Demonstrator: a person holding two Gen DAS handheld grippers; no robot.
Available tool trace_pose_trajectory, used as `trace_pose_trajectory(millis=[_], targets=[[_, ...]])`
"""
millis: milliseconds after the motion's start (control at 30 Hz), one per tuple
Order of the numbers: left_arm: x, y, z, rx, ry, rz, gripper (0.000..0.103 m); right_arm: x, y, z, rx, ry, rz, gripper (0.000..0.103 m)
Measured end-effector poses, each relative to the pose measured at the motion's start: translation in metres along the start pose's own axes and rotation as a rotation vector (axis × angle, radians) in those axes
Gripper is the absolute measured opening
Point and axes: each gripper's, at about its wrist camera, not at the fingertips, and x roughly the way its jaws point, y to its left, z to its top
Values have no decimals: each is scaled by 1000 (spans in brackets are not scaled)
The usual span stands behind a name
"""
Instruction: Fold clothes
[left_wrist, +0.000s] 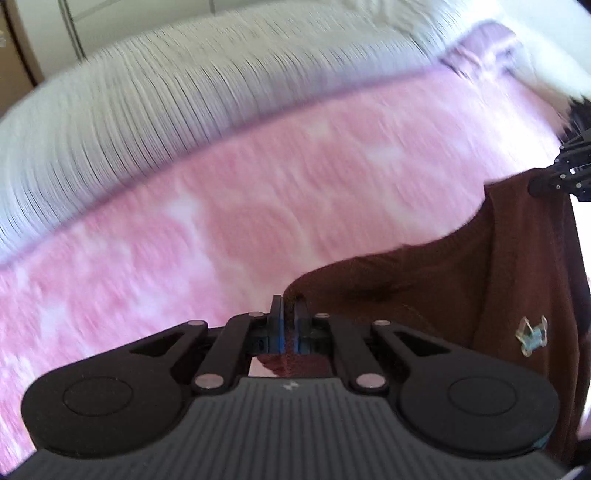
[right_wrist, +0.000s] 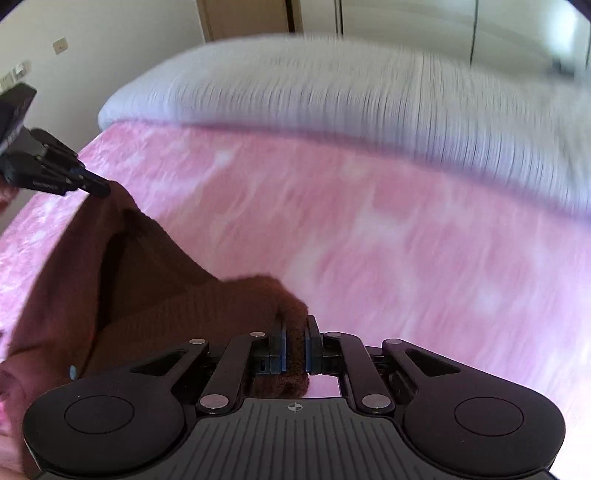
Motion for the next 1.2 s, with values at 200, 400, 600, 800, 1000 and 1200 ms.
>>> trace_pose_trajectory(millis=[200, 400, 600, 800, 1000, 1200], targets=[[60, 29, 21, -215, 44, 85, 17, 74, -28, 48, -98, -12, -207, 36], [39, 17, -44, -261, 86, 48, 23, 48, -8, -12, 12, -16, -147, 45], [-11, -31, -148, -247, 178, 0, 28, 8, 30, -121, 206, 149, -81, 45], [-57, -112, -213, 46, 142, -99, 37, -30, 91, -176, 384, 201, -63, 45], [-58, -149, -240, 266, 135, -47, 45, -8, 138, -197, 450, 264, -145, 45], [-55, -182, -264, 464, 134, 25, 7, 0, 143, -194, 362, 263, -189, 8]])
